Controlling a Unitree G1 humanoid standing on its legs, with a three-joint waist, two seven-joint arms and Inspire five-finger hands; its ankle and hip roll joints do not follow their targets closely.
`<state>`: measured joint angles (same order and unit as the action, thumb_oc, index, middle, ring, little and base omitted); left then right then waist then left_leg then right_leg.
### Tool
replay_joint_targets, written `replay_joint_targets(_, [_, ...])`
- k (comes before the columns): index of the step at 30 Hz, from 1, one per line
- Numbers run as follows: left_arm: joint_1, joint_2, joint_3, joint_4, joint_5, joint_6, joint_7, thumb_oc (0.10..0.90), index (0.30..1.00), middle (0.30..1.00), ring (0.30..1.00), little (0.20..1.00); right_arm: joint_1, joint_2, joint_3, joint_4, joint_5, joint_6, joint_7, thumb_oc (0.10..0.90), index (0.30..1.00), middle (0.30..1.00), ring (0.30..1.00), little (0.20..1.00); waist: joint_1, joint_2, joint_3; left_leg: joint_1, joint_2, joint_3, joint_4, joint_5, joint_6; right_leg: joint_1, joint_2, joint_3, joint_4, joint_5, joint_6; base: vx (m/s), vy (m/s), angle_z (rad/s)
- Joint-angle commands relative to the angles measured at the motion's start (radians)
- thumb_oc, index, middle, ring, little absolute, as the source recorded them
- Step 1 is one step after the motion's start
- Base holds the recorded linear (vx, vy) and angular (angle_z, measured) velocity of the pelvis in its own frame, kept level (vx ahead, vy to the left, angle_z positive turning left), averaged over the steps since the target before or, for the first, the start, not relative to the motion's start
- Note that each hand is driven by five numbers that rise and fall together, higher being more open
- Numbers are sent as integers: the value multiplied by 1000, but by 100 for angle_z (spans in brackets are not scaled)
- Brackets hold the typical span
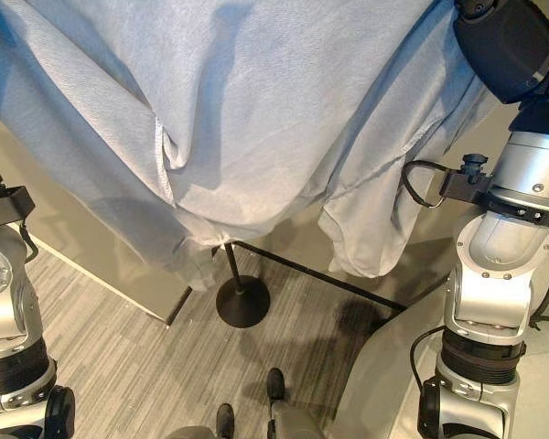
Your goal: Hang the clothes on the sofa on the clothes rack.
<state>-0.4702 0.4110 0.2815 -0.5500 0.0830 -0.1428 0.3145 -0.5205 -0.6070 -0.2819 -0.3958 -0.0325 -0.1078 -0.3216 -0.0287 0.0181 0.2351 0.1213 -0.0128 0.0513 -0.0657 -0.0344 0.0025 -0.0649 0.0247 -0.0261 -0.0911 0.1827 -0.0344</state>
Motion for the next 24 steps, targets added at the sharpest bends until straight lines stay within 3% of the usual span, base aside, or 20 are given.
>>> replay_joint_targets(1, [-73,147,78,179,38,5,133,400,300,300,300,300,-84,-121,-34,183,-10,10,-111,400,300,300,300,300,24,-43,-173,-30,57,2,-22,13,-23,100,-86,-23,4,-126,57,0,0,0])
replay_joint_targets(3, [-102,236,52,322,67,28,162,400,300,300,300,300,-138,-200,37,289,18,22,-108,400,300,300,300,300,27,-50,-170,-25,59,4,-22,11,-24,103,-85,-25,4,-125,59,0,0,0])
replay_joint_targets(4, [-107,239,51,330,66,24,165,400,300,300,300,300,-147,-203,43,297,21,19,-109,400,300,300,300,300,26,-49,-168,-25,59,4,-22,10,-24,102,-85,-24,4,-125,59,0,0,0])
replay_joint_targets(6, [-141,334,10,488,63,39,185,400,300,300,300,300,-229,-266,148,401,65,20,-100,400,300,300,300,300,30,-58,-166,-20,60,8,-22,8,-25,109,-86,-26,4,-125,62,15,-24,-2])
replay_joint_targets(10, [-230,449,-92,683,37,37,196,400,300,300,300,300,-366,-315,303,546,128,13,-87,400,300,300,300,300,31,-68,-167,-13,64,13,-22,2,-25,117,-86,-28,4,-125,64,22,-14,0])
replay_joint_targets(13, [-302,483,-171,746,16,32,183,400,300,300,300,300,-436,-339,381,616,145,15,-80,400,300,300,300,300,28,-73,-164,-15,64,14,-22,1,-26,116,-85,-28,4,-124,65,8,-10,5])
replay_joint_targets(16, [-421,501,-289,840,-14,34,164,400,300,300,300,300,-598,-390,568,779,151,26,-62,400,300,300,300,300,27,-82,-157,-14,66,17,-22,1,-27,118,-85,-30,4,-123,67,5,-4,4])
replay_joint_targets(17, [-477,509,-340,881,-19,32,163,400,300,300,300,300,-663,-390,638,837,167,24,-53,400,300,300,300,300,25,-79,-152,-13,67,19,-22,1,-28,119,-84,-30,4,-122,67,0,0,0])
replay_joint_targets(18, [-591,511,-454,979,-31,33,155,400,300,300,300,300,-757,-375,740,936,186,27,-39,400,300,300,300,300,22,-78,-140,-12,69,20,-22,1,-30,120,-84,-30,4,-121,67,0,0,0])
replay_joint_targets(21, [-771,459,-632,1124,-67,39,124,400,300,300,300,300,-874,-342,872,1144,190,46,-10,400,300,300,300,300,18,-79,-111,-15,72,20,-22,2,-33,118,-85,-33,4,-121,66,0,0,0])
replay_joint_targets(24, [-781,434,-646,1142,-68,46,113,400,300,300,300,300,-832,-309,848,1193,184,55,6,400,300,300,300,300,20,-76,-102,-19,73,21,-22,0,-33,115,-85,-35,4,-125,63,6,-2,-1])
